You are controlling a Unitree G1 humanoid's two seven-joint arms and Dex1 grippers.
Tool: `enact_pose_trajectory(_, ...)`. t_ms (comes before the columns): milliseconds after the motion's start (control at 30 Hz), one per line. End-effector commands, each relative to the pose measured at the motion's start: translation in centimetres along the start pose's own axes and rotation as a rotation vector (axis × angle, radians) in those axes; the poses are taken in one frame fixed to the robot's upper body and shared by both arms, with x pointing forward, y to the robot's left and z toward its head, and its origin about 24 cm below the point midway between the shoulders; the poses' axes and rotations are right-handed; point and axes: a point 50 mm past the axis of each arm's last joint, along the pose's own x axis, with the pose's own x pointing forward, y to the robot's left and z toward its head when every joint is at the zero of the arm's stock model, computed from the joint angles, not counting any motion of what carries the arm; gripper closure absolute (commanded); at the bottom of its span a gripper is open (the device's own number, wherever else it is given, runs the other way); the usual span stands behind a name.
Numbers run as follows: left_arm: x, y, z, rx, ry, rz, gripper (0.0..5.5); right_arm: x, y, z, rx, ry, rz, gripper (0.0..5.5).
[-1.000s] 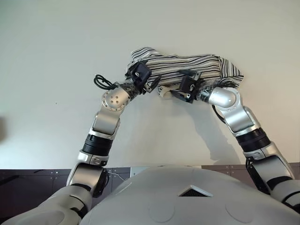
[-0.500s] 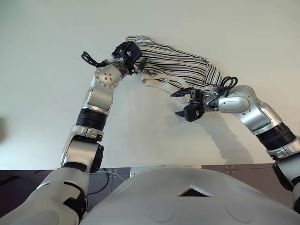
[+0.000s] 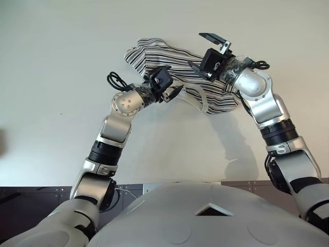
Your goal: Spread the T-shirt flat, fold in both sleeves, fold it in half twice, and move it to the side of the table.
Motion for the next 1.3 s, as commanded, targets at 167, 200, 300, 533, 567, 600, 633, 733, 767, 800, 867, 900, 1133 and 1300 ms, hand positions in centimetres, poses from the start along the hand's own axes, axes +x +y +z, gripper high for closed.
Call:
enact_pose_trajectory(167,-1.5,-2.5,-1.9,-0.066,0.074,-0.106,1.94,2.1,1.0,-4.6,0.177,0.358,0.094,1.86)
enact_pose_trajectory(200,-1.9,-2.9,-2.0,-0.073,0.084,-0.124,1.94,1.8,1.5,-5.2,0.167,0.392,0.139,1.86)
enact_pose_trajectory(300,-3.3,-3.8,-2.1,-0.09,0.101,-0.192,1.94,-0.7,3.2,-5.8,0.146,0.391,0.332,1.86)
enact_pose_trajectory(533,-7.4,-4.8,-1.7,-0.146,0.119,-0.279,1.94,-3.7,0.9,-1.5,0.116,0.201,0.244,1.86)
enact_pose_trajectory(567,-7.8,-4.9,-1.7,-0.16,0.119,-0.294,1.94,-3.2,-0.3,-0.2,0.155,0.139,0.177,1.86)
enact_pose_trajectory(600,-8.0,-5.0,-1.7,-0.168,0.119,-0.306,1.94,-2.6,-1.2,0.9,0.206,0.08,0.13,1.86)
enact_pose_trajectory(633,-8.0,-5.0,-1.7,-0.171,0.12,-0.315,1.94,-2.1,-1.5,1.6,0.263,0.046,0.112,1.86)
enact_pose_trajectory(733,-7.4,-5.3,-2.2,-0.182,0.125,-0.357,1.94,0.0,0.8,-0.1,0.369,0.132,0.152,1.86)
enact_pose_trajectory(767,-7.3,-5.3,-2.2,-0.176,0.123,-0.371,1.94,0.4,1.5,-0.9,0.411,0.173,0.164,1.86)
enact_pose_trajectory(800,-7.0,-5.2,-2.2,-0.168,0.12,-0.384,1.94,0.5,1.9,-1.6,0.455,0.208,0.167,1.86)
enact_pose_trajectory(867,-6.8,-5.3,-2.6,-0.153,0.145,-0.43,1.94,0.5,2.4,-3.4,0.532,0.316,0.141,1.86)
enact_pose_trajectory(900,-7.0,-5.5,-2.7,-0.153,0.163,-0.459,1.94,0.3,2.6,-4.4,0.577,0.376,0.117,1.86)
enact_pose_trajectory(1133,-11.1,-6.5,-5.0,-0.128,0.325,-0.645,1.94,-1.0,0.4,-8.5,0.812,0.572,-0.152,1.86)
enact_pose_trajectory(1300,-11.6,-6.4,-4.9,-0.177,0.296,-0.625,1.94,-0.7,-0.3,-6.9,0.896,0.427,-0.142,1.86)
